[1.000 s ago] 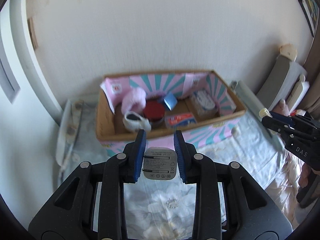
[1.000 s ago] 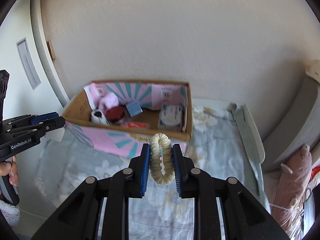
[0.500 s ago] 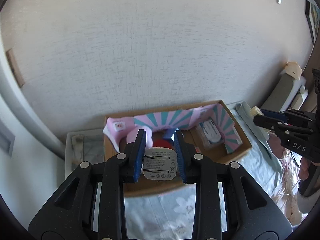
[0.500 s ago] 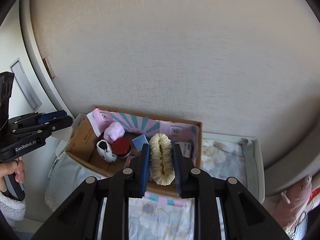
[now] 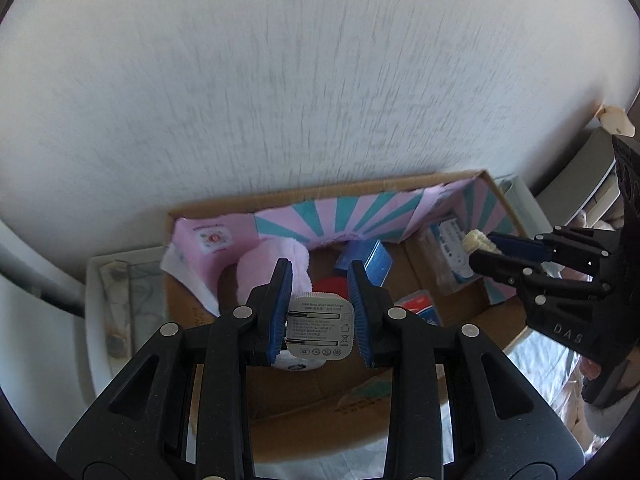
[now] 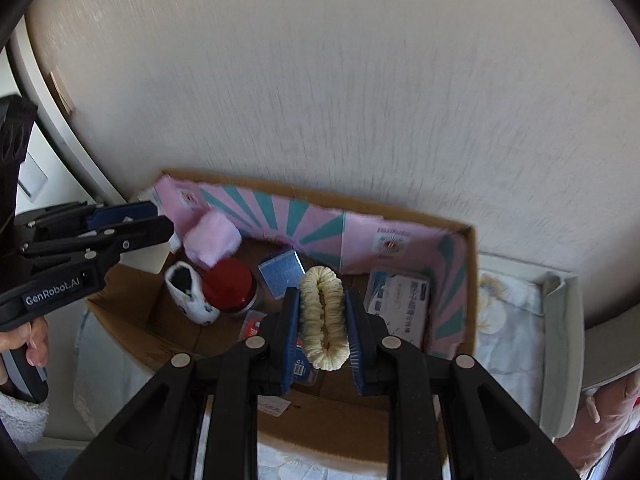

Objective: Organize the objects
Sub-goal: 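Carry the plug adapter and scrunchie over the box and lower them in, then open both tools to release the plug and scrunchie in the box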

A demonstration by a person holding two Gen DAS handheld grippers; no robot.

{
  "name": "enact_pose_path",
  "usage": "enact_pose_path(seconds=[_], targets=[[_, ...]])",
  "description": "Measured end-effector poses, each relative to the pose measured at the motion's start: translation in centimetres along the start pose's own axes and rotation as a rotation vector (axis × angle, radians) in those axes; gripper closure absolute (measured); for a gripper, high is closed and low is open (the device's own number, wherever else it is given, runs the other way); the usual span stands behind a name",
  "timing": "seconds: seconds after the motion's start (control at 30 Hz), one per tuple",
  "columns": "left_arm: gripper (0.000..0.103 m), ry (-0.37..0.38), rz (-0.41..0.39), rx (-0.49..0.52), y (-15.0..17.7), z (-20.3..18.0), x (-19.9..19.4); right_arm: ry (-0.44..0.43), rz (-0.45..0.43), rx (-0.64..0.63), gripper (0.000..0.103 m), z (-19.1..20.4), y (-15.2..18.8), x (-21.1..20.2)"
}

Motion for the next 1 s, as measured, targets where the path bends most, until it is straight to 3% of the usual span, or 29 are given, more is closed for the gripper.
enact_pose_path(seconds=[0.57,0.6,0.63,0.67,0.7,0.77,1.0], targets=[[0.077,0.038,0.099,0.037,-0.6,-1.3,3.9,-0.038,0.09,-0.038,0.079,0.8,0.7,2.1],[0.074,0.037,0.101,0.046,-0.8,-1.4,3.9,-0.042,0.093,-0.042,0.067,0.9,0.7,2.1],[0.059,0.03,0.102,0.054,-0.9,-1.6,3.8,-0.046,0.098,-0.045,0.056,1.0,0.7,2.2],[0.04,0.015,0.101,0.067,-1.1,-1.7,3.7,-0.045,0.095,-0.047,0.033,1.0,0.8,2.2],[0.002,0.005,0.092,0.075,-1.3,-1.8,3.6,-0.05,0.09,-0.052,0.012,1.1,0.9,2.1],[0.0,0.008,0.063,0.086,-1.6,-2.0,3.3,-0.063,0.094,-0.059,0.001,1.1,1.2,2.2],[0.0,0.001,0.076,0.045,-2.2,-1.6,3.5,-0.063,0.064,-0.044,0.001,0.7,1.5,1.5]])
Point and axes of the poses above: each gripper's, at about its wrist camera, not at the fingertips, and x roughly the way its jaws point, z to its left, y to its underside, the point moved 2 cm from there along x, roughly the way its jaws point, and after that the axes turned 12 degrees about z, right-handed, at the moved point
